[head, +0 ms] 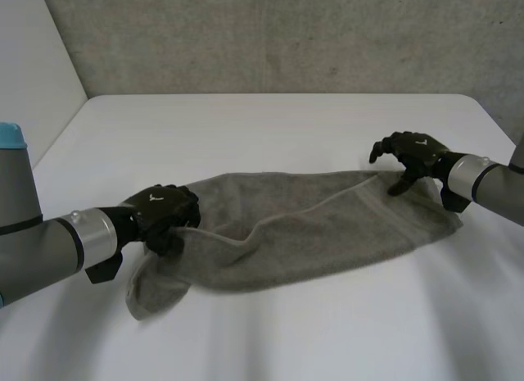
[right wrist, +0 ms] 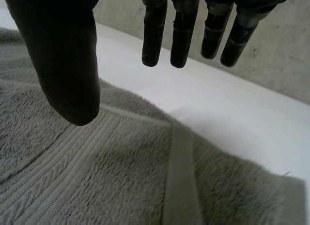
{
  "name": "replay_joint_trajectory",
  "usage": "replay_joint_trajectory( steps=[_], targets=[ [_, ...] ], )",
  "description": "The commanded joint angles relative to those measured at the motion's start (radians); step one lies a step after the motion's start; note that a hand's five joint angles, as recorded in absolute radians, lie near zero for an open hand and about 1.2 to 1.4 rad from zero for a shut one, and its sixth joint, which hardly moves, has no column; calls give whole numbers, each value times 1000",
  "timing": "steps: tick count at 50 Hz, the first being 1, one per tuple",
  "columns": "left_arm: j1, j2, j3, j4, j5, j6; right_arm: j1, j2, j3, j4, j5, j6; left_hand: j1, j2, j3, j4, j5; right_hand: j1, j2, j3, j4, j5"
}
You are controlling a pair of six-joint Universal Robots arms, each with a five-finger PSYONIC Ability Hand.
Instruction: Fold the towel.
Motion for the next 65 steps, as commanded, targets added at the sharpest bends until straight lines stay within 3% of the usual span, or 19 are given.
replay_joint_trajectory(
  steps=[1,14,42,47,49,50,52,55,60,65],
  targets=[
    [-1,7,-6,0,3,0,8,49,-48,25,3,1,38,-13,-49,-55,-22,19,27,-52,-71,11],
    [-8,2,-9,2,4,0,19,151,-189,35,63,0,38,-13,-49,-55,-22,83,91,-52,-71,76],
    [-11,2,-26,6,9,0,19,232,-280,57,75,0,38,-13,-49,-55,-22,210,218,-52,-71,202],
    [-11,4,-27,6,9,0,19,235,-279,57,74,0,38,-13,-49,-55,-22,336,344,-52,-71,328],
    [-11,4,-29,6,9,0,19,232,-269,57,74,-2,38,-13,-49,-55,-22,558,566,-52,-71,550],
    [-11,4,-29,6,9,0,19,232,-269,57,74,-2,38,-13,-49,-55,-22,559,567,-52,-71,551],
    [-11,4,-29,6,9,0,20,194,-224,40,60,-13,38,-13,-49,-55,-22,835,843,-52,-71,828],
    [-10,7,-27,6,9,0,20,138,-171,17,55,-13,38,-13,-49,-55,-22,837,845,-52,-71,829],
    [-10,24,-29,6,9,0,28,-116,65,-242,55,22,38,-13,-49,-55,-22,837,845,-52,-71,829],
    [-10,33,-27,6,9,-2,34,-199,102,-270,42,96,38,-13,-49,-55,-22,837,845,-52,-71,829]
  ],
)
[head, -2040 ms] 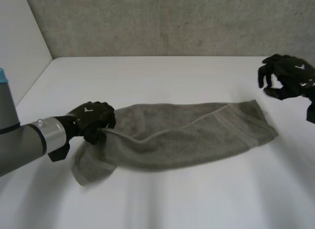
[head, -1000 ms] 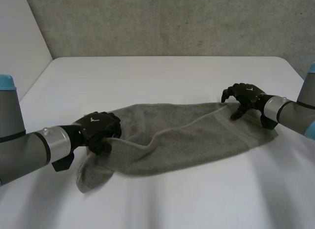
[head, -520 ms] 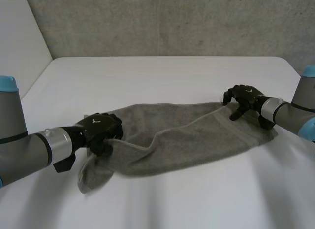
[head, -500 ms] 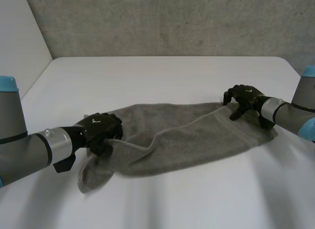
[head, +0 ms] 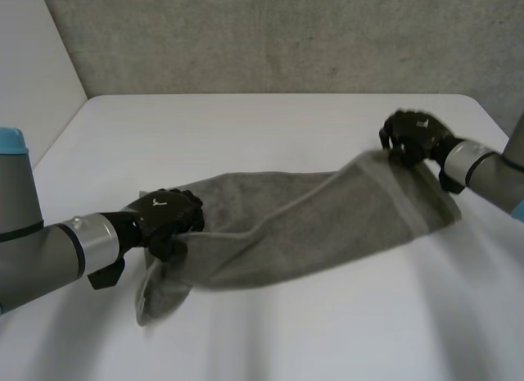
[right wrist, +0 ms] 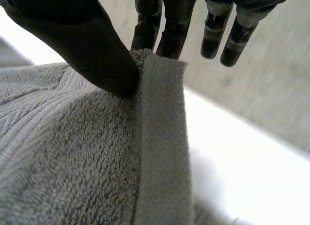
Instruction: Fold the towel.
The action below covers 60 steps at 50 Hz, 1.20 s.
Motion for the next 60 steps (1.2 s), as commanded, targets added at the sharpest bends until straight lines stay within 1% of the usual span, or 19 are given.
replay_joint_trajectory(
  steps=[1,3,7,12,14,15,17,23,26,28,29,30,31,33,36,42,46,52,60],
  targets=[
    [0,14,1,0,0,-1,9,-153,103,-109,-12,80,38,-13,-49,-55,-22,101,111,-52,-71,90],
    [0,25,0,0,0,-1,9,-176,117,-107,-29,90,38,-13,-49,-55,-22,101,111,-52,-71,90],
    [0,29,0,-2,0,-1,7,-190,140,-103,-29,88,38,-13,-49,-55,-22,101,111,-52,-71,90],
    [11,35,-11,-3,1,0,-5,-226,220,-100,-29,68,32,-19,-49,-55,-28,101,111,-52,-71,90],
    [17,39,-14,-2,1,0,-40,-273,302,-104,-26,6,17,-33,-49,-55,-42,101,111,-52,-71,90],
    [17,39,-14,-2,1,0,-40,-273,303,-104,-26,5,17,-33,-49,-55,-42,101,111,-52,-71,90],
    [31,37,-7,5,0,2,-94,-313,370,-107,-21,-59,2,-48,-49,-55,-57,101,111,-52,-71,90],
    [55,20,40,14,-2,3,-114,-327,404,-107,-27,-87,-30,-80,-49,-55,-89,101,111,-52,-71,90],
    [60,-30,102,17,-2,3,-111,-324,405,-118,-27,-82,-30,-80,-49,-55,-89,101,111,-52,-71,90],
    [60,-105,192,17,-3,8,-102,-316,399,-162,-19,-70,-30,-80,-49,-55,-89,101,111,-52,-71,90],
    [60,-106,193,17,-3,8,-102,-316,399,-163,-19,-70,-30,-80,-49,-55,-89,101,111,-52,-71,90],
    [58,-139,243,11,-2,19,-91,-308,396,-198,-6,-59,-30,-80,-49,-55,-89,101,111,-52,-71,90],
    [58,-139,244,11,-2,19,-91,-308,396,-198,-6,-59,-30,-80,-49,-55,-89,101,111,-52,-71,90],
    [57,-200,326,6,0,54,-67,-276,381,-277,48,-18,-30,-80,-49,-55,-89,101,111,-52,-71,90],
    [57,-248,389,5,1,91,-45,-233,352,-328,76,10,-36,-86,-49,-55,-95,101,111,-52,-71,90],
    [57,-313,452,11,-2,120,-37,-163,300,-341,99,10,-45,-95,-49,-55,-104,101,111,-52,-71,90],
    [54,-409,523,20,-6,144,-37,-71,223,-344,126,5,-48,-98,-49,-55,-107,101,111,-52,-71,90],
    [52,-466,570,34,-6,148,-31,-8,163,-342,142,-15,-68,-119,-49,-55,-128,101,111,-52,-71,90],
    [38,-489,586,138,-12,143,-22,41,100,-344,160,-55,-71,-122,-49,-55,-131,101,111,-52,-71,90]
  ],
)
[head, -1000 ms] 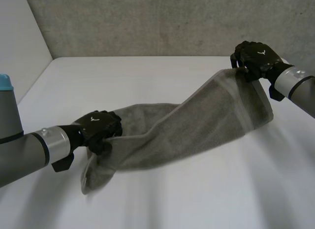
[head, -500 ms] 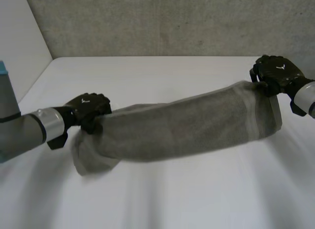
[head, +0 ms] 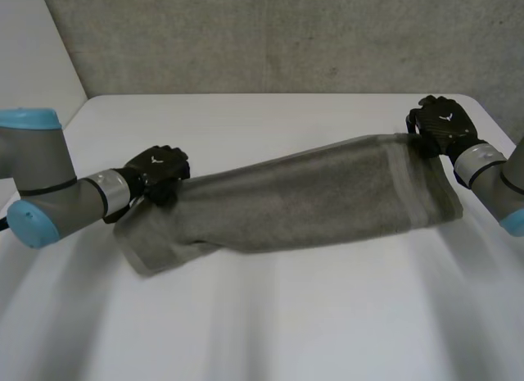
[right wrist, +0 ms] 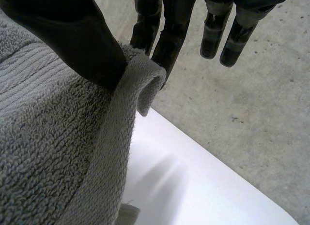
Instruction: Fold the towel.
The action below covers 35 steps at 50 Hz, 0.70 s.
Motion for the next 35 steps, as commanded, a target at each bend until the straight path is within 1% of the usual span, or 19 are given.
replay_joint_trajectory(
  steps=[1,13,19,20,21,22,23,24,25,26,27,28,29,31,32,33,35],
  targets=[
    [-10,-18,18,92,-8,-5,8,32,-42,-1,13,-23,-67,-7,-49,-55,-21,100,95,-52,-71,90],
    [-35,-72,72,106,-8,-3,24,88,-116,19,16,-30,-73,-13,-49,-55,-27,100,95,-52,-71,90],
    [-38,-92,75,107,-9,-2,24,133,-164,89,16,-65,-93,-33,-49,-55,-48,100,95,-52,-71,90],
    [-36,-95,77,107,-11,-2,24,139,-170,101,16,-81,-131,-71,-49,-55,-85,100,95,-52,-71,90],
    [-36,-95,78,107,-11,-2,24,142,-173,108,17,-94,-236,-176,-49,-55,-191,100,95,-52,-71,90],
    [-38,-93,80,107,-11,-2,24,142,-174,111,22,-100,-502,-442,-49,-55,-456,100,95,-52,-71,90],
    [-38,-93,80,107,-11,-2,24,142,-174,111,22,-100,-504,-444,-49,-55,-459,100,95,-52,-71,90],
    [-38,-90,80,107,-12,-2,24,139,-173,112,28,-103,-775,-715,-49,-55,-729,100,95,-52,-71,90],
    [-38,-86,78,107,-15,-2,24,130,-170,112,34,-103,-981,-921,-49,-55,-935,-61,-66,-52,-71,-72],
    [-38,-86,78,107,-15,-2,24,130,-170,112,34,-103,-983,-923,-49,-55,-937,-63,-68,-52,-71,-73],
    [-38,-77,77,107,-26,-2,24,119,-167,111,34,-103,-1044,-984,-49,-55,-998,-644,-649,-52,-71,-654],
    [-38,-60,75,109,-40,-2,24,98,-159,109,36,-103,-1045,-985,-49,-55,-999,-1121,-1126,-52,-71,-1132],
    [-38,-60,75,109,-40,-2,24,98,-159,109,36,-103,-1045,-985,-49,-55,-999,-1121,-1126,-52,-71,-1132],
    [-41,-2,63,110,-57,-2,24,35,-126,100,34,-103,-1039,-979,-49,-55,-993,-1121,-1126,-52,-71,-1132],
    [-42,28,52,109,-55,-3,24,3,-104,89,31,-102,-1036,-976,-49,-55,-990,-1121,-1126,-52,-71,-1132],
    [-43,28,52,109,-55,-3,24,3,-104,89,31,-102,-1036,-976,-49,-55,-990,-1121,-1126,-52,-71,-1132],
    [-46,92,23,110,-54,-8,24,-68,-60,48,34,-94,-1036,-976,-49,-55,-990,-1121,-1126,-52,-71,-1132]
  ],
)
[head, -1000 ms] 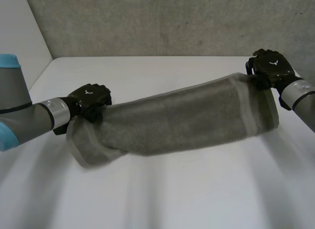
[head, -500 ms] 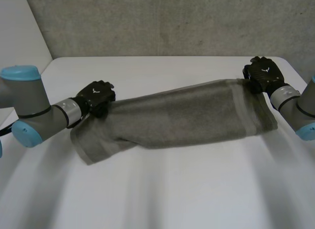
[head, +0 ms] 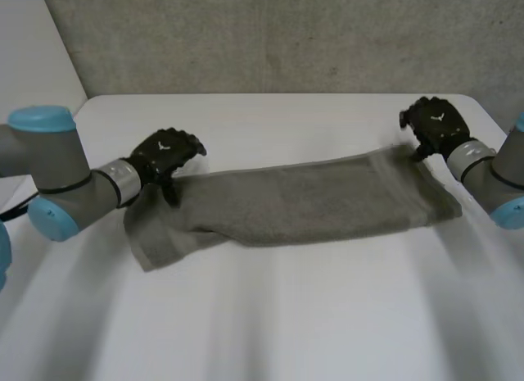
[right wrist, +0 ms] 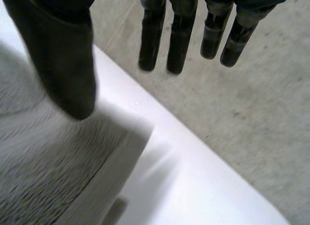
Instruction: Fold the towel.
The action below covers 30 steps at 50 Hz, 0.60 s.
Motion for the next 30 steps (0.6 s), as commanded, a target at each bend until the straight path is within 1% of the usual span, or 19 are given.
replay_joint_trajectory(
  steps=[1,2,4,5,8,10,11,12,14,16,17,19,22,24,25,26,27,28,30],
  targets=[
    [-6,155,-60,1,-8,-9,1,-173,109,-78,5,11,-57,-53,-49,-55,-32,-420,-421,-52,-71,-380],
    [-6,155,-60,1,-8,-9,1,-173,109,-79,5,11,-57,-53,-49,-55,-32,-420,-421,-52,-71,-380],
    [-9,218,-95,0,-5,-15,1,-245,170,-108,5,12,-57,-53,-49,-55,-32,-420,-421,-52,-71,-380],
    [-9,218,-95,0,-5,-15,1,-277,198,-115,5,12,-57,-53,-49,-55,-32,-420,-421,-52,-71,-380],
    [-24,266,-132,0,-4,-24,1,-313,229,-118,3,12,-57,-53,-49,-55,-32,-420,-421,-52,-71,-380],
    [-50,301,-170,-3,-4,-41,0,-383,292,-118,-9,12,-54,-50,-49,-55,-29,-420,-421,-52,-71,-380],
    [-50,301,-170,-3,-4,-41,0,-383,292,-118,-9,12,-54,-50,-49,-55,-29,-420,-421,-52,-71,-380],
    [-61,318,-192,-6,-4,-50,-2,-414,319,-115,-12,12,-51,-47,-49,-55,-26,-420,-421,-52,-71,-380],
    [-67,338,-223,-9,-5,-64,-5,-442,347,-105,-15,12,-45,-41,-49,-55,-21,-420,-421,-52,-71,-380],
    [-69,408,-314,-9,-8,-102,-14,-501,416,-65,-32,11,-25,-20,-49,-55,0,-420,-421,-52,-71,-380],
    [-69,408,-315,-9,-8,-102,-14,-502,416,-65,-32,11,-25,-20,-49,-55,0,-420,-421,-52,-71,-380],
    [-66,483,-437,-8,-17,-165,-34,-549,480,10,-63,5,28,32,-49,-55,52,-420,-421,-52,-71,-380],
    [-64,519,-493,-8,-21,-201,-52,-564,504,50,-77,0,55,59,-49,-55,79,-420,-421,-52,-71,-380],
    [-67,580,-609,-3,-25,-259,-87,-574,534,136,-107,-6,58,62,-49,-55,82,-420,-421,-52,-71,-380],
    [-67,580,-609,-3,-25,-259,-87,-574,534,136,-107,-6,58,62,-49,-55,82,-420,-421,-52,-71,-380],
    [-69,609,-662,3,-33,-273,-101,-574,548,162,-119,-20,58,62,-49,-55,82,-420,-421,-52,-71,-380],
    [-69,641,-710,12,-50,-279,-112,-572,565,180,-132,-49,58,62,-49,-55,82,-401,-403,-52,-71,-361],
    [-69,642,-710,12,-50,-279,-112,-572,565,181,-132,-49,58,62,-49,-55,82,-401,-402,-52,-71,-361],
    [-70,677,-785,61,-105,-285,-147,-566,612,181,-153,-144,58,62,-49,-55,82,-328,-329,-52,-71,-287]
  ],
)
